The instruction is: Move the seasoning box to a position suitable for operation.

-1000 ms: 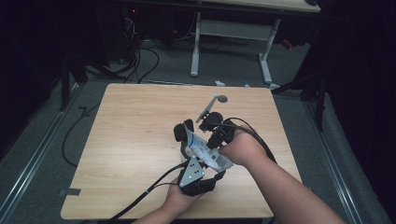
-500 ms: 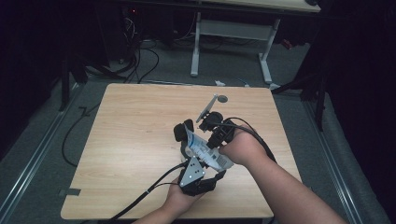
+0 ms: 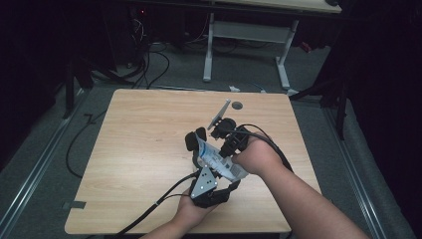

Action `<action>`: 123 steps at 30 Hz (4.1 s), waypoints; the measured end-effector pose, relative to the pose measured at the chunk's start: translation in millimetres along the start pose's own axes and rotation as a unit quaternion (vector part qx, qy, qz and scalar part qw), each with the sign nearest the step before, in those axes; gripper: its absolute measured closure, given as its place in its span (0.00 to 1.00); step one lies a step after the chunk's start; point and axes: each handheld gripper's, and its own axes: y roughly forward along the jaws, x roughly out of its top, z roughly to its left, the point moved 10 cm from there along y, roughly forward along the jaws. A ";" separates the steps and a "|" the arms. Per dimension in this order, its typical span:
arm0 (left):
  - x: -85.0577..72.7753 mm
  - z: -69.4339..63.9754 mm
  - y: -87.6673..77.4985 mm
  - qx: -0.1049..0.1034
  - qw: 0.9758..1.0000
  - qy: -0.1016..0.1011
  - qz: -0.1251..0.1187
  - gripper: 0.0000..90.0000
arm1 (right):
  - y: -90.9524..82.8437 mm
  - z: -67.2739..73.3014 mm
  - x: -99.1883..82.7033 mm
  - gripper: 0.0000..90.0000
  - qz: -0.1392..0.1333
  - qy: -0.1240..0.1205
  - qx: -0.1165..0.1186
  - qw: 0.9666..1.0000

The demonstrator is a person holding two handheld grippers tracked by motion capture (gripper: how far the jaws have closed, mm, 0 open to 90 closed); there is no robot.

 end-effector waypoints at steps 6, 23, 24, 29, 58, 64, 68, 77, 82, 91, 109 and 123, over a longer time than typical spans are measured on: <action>0.3 0.5 -0.2 0.001 1.000 0.000 -0.001 0.58 | 0.0 0.6 0.8 1.00 0.000 0.000 0.002 1.000; 2.0 0.8 -0.4 0.002 1.000 -0.003 -0.006 0.58 | 0.4 0.7 2.4 1.00 -0.001 -0.002 0.000 1.000; 2.0 0.8 -0.4 0.002 1.000 -0.003 -0.006 0.58 | 0.5 0.9 2.4 1.00 -0.001 -0.001 0.001 1.000; 2.5 1.2 -0.9 0.002 1.000 -0.003 -0.006 0.58 | 0.4 1.4 2.7 1.00 0.000 0.000 0.001 1.000; 6.3 2.1 1.2 0.001 1.000 -0.007 -0.012 0.58 | -0.7 -1.0 4.6 1.00 -0.005 0.001 0.001 1.000; 7.4 1.6 3.7 0.001 1.000 -0.008 -0.013 0.58 | -1.6 -3.1 3.2 1.00 -0.005 0.005 -0.002 1.000; 7.9 1.2 5.0 0.000 1.000 -0.008 -0.013 0.58 | -2.0 -4.4 2.2 1.00 -0.005 0.006 -0.001 1.000; 8.7 1.4 5.7 0.001 1.000 -0.011 -0.013 0.58 | -1.1 -6.0 2.8 1.00 -0.006 0.004 -0.003 1.000; 8.5 1.5 5.6 0.000 1.000 -0.011 -0.012 0.58 | 0.0 -5.6 3.1 1.00 -0.006 0.004 -0.001 1.000; 9.1 2.1 4.6 0.001 1.000 -0.011 -0.013 0.58 | 0.6 -4.7 4.6 1.00 -0.006 0.004 -0.002 1.000; 7.3 3.0 3.2 0.002 1.000 -0.009 -0.013 0.58 | 2.1 -3.5 5.4 1.00 -0.004 0.000 0.000 1.000; 8.2 3.8 2.0 0.003 1.000 -0.013 -0.015 0.58 | 2.9 -1.8 7.5 1.00 -0.001 0.000 -0.002 1.000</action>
